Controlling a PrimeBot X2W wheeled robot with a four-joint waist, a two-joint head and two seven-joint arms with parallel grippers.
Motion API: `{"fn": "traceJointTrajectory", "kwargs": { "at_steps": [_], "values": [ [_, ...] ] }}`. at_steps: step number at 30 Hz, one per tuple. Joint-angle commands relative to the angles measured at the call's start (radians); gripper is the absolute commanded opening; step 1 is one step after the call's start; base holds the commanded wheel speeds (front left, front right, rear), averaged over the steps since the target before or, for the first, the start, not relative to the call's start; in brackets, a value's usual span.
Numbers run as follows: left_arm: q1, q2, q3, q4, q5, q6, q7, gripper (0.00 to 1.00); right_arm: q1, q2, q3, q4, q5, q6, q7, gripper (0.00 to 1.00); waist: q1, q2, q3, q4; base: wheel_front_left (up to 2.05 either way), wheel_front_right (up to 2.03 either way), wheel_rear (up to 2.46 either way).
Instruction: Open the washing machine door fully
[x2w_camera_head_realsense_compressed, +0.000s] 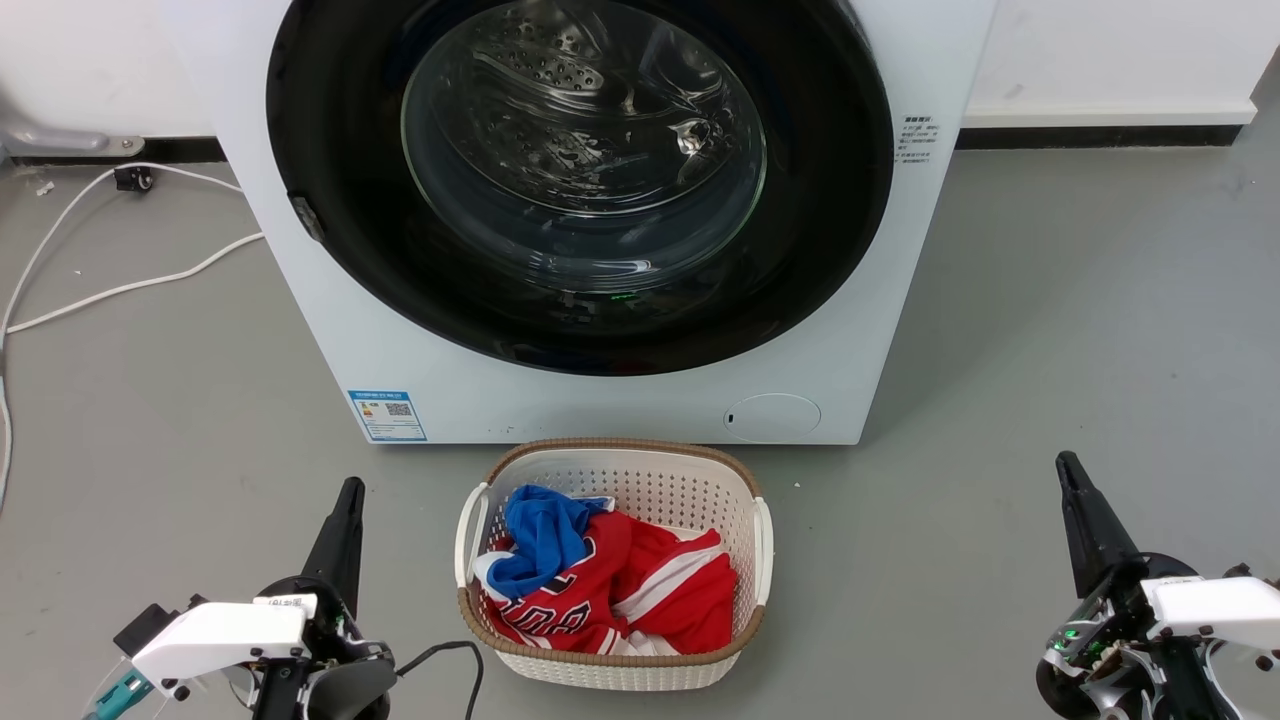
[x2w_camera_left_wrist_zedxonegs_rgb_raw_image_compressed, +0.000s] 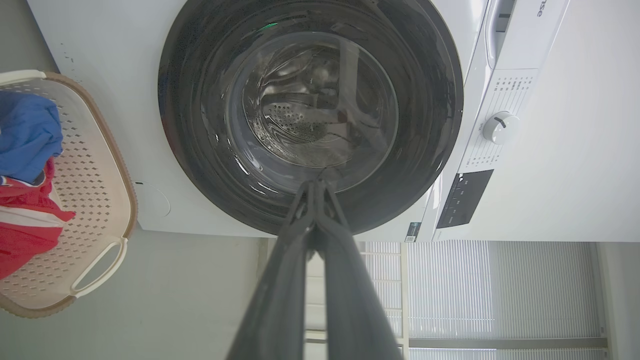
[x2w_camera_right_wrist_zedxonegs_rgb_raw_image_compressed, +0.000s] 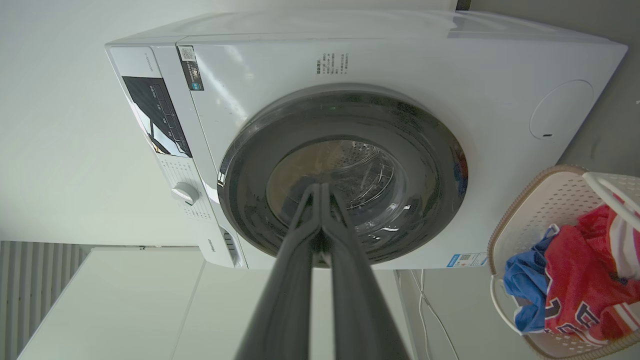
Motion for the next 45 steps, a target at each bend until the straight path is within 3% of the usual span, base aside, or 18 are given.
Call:
{"fn": "traceJointTrajectory", "kwargs": {
  "at_steps": [1,26,27,35,45],
  "values": [
    [-0.009,-0.003,0.005,0.002,-0.014,-0.005,0.005,0.00,-0.013,0.003,-0.002,0.006,0.014,0.000,0.006,0.00,0.0000,-0.0001,0.000,0.000,0.00,0.00,0.00],
    [-0.008,-0.003,0.004,0.002,-0.012,-0.004,0.005,0.00,-0.014,0.010,-0.012,0.006,0.002,0.000,0.015,0.00,0.0000,-0.0001,0.000,0.000,0.00,0.00,0.00],
    [0.000,-0.001,0.000,0.006,-0.011,-0.002,0.001,1.00,0.002,0.007,-0.011,0.008,0.004,0.000,0.008,1.00,0.0001,-0.0001,0.000,0.000,0.00,0.00,0.00],
    [0.022,-0.002,-0.012,0.007,0.015,-0.001,-0.025,1.00,0.026,0.012,-0.013,0.017,-0.036,0.000,-0.017,1.00,0.0000,-0.0001,0.001,0.000,0.00,0.00,0.00],
    [0.027,-0.002,-0.012,-0.045,0.197,0.017,-0.073,1.00,0.043,0.014,-0.023,-0.046,-0.242,0.000,-0.062,1.00,0.0000,-0.0001,0.004,0.001,0.00,0.00,0.00]
  ]
}}
